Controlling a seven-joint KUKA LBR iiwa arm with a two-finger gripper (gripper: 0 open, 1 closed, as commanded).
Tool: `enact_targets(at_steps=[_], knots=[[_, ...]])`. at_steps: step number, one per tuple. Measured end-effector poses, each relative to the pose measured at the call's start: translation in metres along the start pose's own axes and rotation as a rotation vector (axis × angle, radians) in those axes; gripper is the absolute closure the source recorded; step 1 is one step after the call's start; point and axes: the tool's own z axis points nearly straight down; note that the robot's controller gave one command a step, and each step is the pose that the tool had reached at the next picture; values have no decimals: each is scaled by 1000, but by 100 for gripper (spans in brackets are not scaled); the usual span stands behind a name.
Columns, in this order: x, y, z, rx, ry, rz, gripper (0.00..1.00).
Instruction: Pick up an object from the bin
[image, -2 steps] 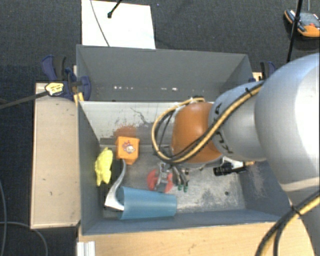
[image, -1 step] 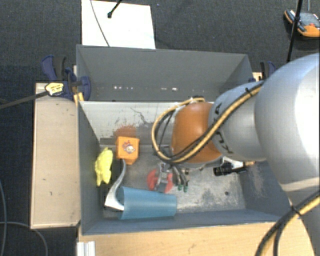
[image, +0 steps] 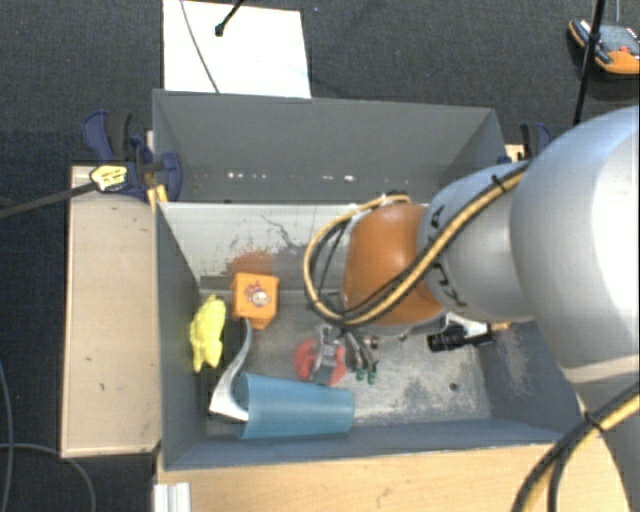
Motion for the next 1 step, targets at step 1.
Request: enact_targets(at_steps=[1], knots=[[2, -1, -9, 4, 13, 1, 100]])
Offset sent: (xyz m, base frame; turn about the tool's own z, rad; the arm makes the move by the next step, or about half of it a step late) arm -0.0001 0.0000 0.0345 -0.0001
